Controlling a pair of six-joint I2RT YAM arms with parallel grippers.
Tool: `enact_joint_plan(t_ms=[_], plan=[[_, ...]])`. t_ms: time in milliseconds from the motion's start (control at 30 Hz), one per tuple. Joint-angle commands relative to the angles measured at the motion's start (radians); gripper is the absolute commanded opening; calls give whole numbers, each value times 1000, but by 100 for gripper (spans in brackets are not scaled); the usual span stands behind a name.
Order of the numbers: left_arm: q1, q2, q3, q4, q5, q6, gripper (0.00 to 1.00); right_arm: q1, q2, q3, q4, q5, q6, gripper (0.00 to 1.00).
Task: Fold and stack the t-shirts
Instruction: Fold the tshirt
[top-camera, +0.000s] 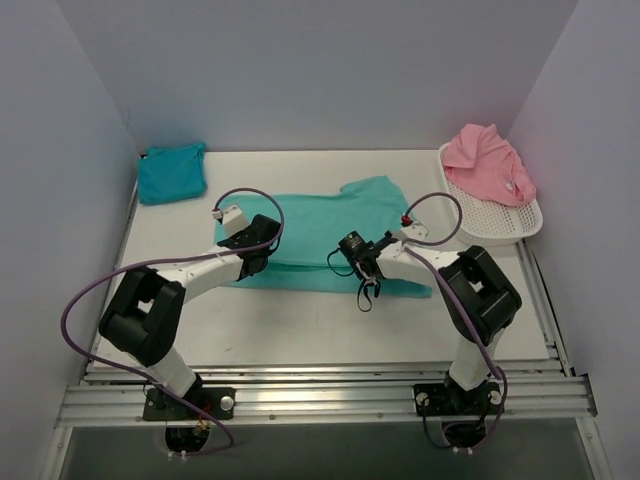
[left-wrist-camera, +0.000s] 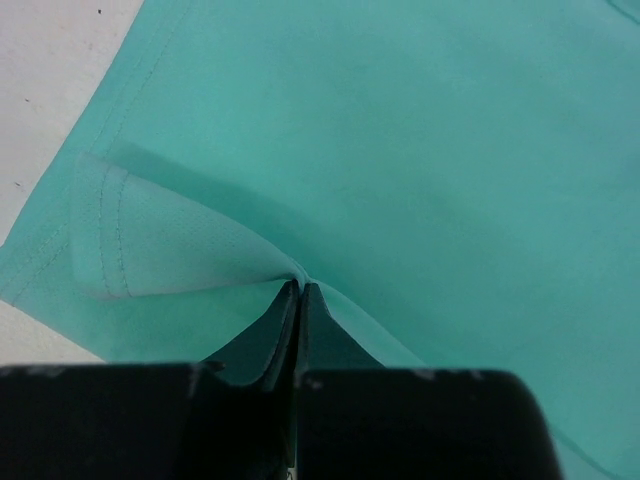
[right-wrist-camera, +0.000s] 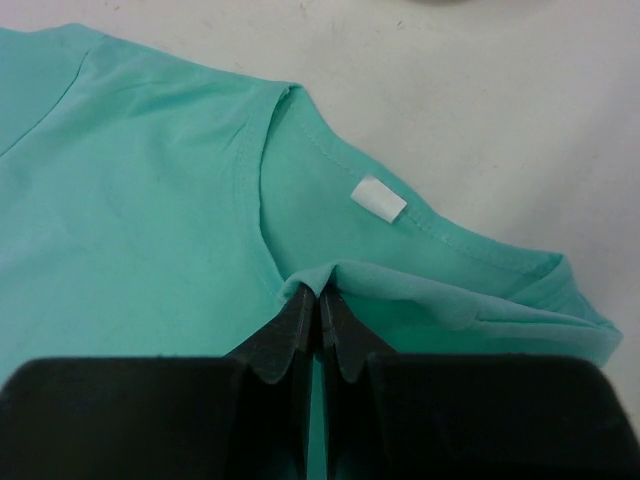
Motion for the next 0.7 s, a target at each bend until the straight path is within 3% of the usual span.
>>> enact_joint_plan(t_ms=[0, 67, 100, 167, 200, 300, 333, 367, 433, 467, 667], plan=[[27, 21, 47, 37, -1, 4, 2, -15, 41, 75, -2, 31, -32, 0], [31, 39, 49, 35, 1, -6, 2, -20, 67, 112, -17, 41, -36, 2], [34, 45, 50, 32, -2, -17, 2, -24, 75, 121, -29, 51, -36, 12], [42, 65, 54, 29, -3, -26, 2, -29, 87, 144, -40, 60, -38, 40], [53, 73, 55, 29, 2, -34, 2, -32, 90, 148, -46, 65, -41, 64], [71, 84, 44, 52, 25, -39, 27, -38, 98, 171, -69, 88, -29, 100], [82, 87, 40, 61, 33, -37, 38, -41, 104, 178, -86, 100, -26, 100], [87, 87, 37, 66, 36, -37, 71, -43, 107, 187, -97, 106, -16, 100], [97, 87, 32, 80, 45, -39, 99, -46, 116, 210, -117, 116, -16, 100], [100, 84, 32, 80, 45, -42, 94, -46, 117, 219, -124, 125, -15, 100], [114, 36, 87, 60, -1, 0, 94, -44, 48, 279, -173, 140, -38, 100]])
